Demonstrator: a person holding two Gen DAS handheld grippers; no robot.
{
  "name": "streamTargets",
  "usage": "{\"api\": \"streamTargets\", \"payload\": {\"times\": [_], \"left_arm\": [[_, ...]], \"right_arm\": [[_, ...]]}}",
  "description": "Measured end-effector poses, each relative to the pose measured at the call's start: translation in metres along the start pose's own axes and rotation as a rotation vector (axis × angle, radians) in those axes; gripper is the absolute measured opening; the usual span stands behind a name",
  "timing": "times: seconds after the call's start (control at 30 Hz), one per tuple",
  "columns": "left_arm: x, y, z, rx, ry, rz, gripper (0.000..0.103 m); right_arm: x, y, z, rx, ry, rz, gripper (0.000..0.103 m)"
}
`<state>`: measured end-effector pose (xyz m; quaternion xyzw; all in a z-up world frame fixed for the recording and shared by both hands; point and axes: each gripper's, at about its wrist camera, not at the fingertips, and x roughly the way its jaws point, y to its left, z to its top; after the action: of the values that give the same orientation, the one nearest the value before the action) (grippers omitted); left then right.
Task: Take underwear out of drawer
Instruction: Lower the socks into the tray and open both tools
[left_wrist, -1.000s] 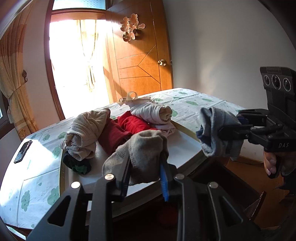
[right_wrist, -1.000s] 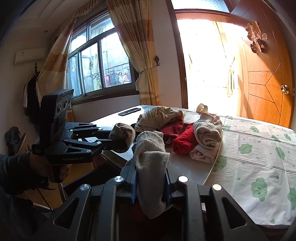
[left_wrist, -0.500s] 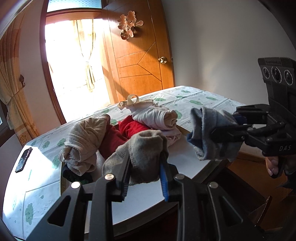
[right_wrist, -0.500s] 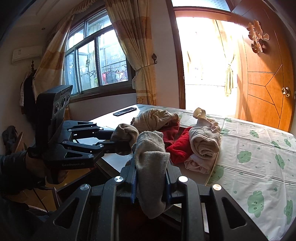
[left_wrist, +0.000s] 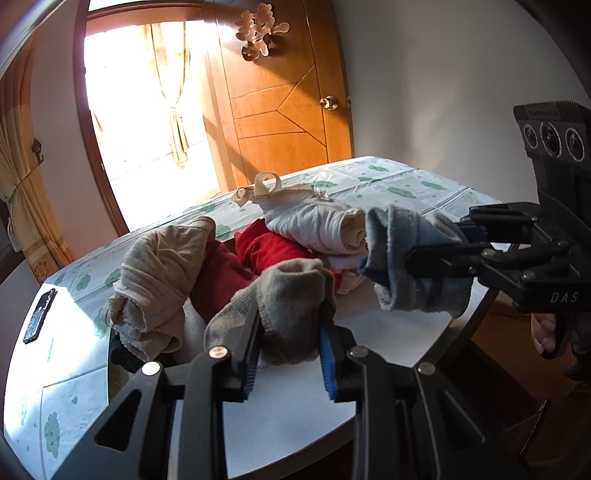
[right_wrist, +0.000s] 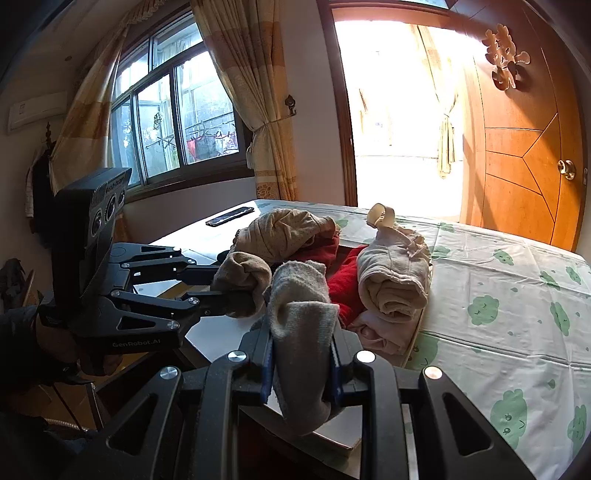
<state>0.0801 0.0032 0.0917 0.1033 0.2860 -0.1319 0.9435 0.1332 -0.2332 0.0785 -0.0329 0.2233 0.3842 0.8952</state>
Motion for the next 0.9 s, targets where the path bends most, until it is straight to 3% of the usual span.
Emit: {"api": "streamTargets", "payload": {"times": [0.9], "left_arm": [[0.051, -0.011, -0.005, 0.002, 0.118, -0.014, 0.026]], "right_arm": [[0.042, -0.031, -0.007, 0.106, 0.109, -0.043, 0.026]]}}
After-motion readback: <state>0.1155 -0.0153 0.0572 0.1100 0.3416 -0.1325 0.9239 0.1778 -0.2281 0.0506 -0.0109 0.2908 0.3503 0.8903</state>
